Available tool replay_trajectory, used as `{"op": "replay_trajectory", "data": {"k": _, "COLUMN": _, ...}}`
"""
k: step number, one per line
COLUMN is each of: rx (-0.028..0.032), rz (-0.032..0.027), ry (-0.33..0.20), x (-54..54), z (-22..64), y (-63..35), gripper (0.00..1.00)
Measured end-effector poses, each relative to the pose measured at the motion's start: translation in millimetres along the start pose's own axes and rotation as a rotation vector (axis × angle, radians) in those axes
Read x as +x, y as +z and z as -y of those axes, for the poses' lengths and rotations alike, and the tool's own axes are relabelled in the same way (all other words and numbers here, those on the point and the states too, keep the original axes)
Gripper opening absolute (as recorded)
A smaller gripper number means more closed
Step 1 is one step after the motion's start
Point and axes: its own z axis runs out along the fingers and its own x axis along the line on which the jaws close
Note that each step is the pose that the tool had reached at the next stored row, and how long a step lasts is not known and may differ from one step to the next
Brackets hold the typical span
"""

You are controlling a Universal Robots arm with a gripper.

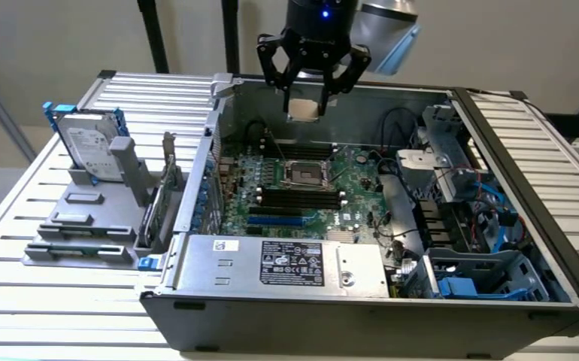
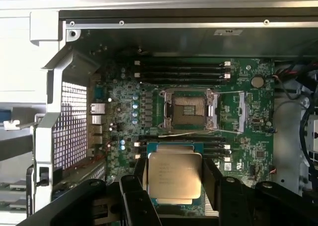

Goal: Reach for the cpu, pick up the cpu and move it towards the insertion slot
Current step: 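Pick up the cpu and move it towards the insertion slot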

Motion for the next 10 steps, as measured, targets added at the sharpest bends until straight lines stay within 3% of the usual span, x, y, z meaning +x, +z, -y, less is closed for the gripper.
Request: {"op": "replay_trajectory", "data": {"k": 10, "rx": 0.0120, "rz": 0.0167, "ry": -0.001, "x": -15.1, "z": -35.2, "y": 5.5, "gripper": 0.54}}
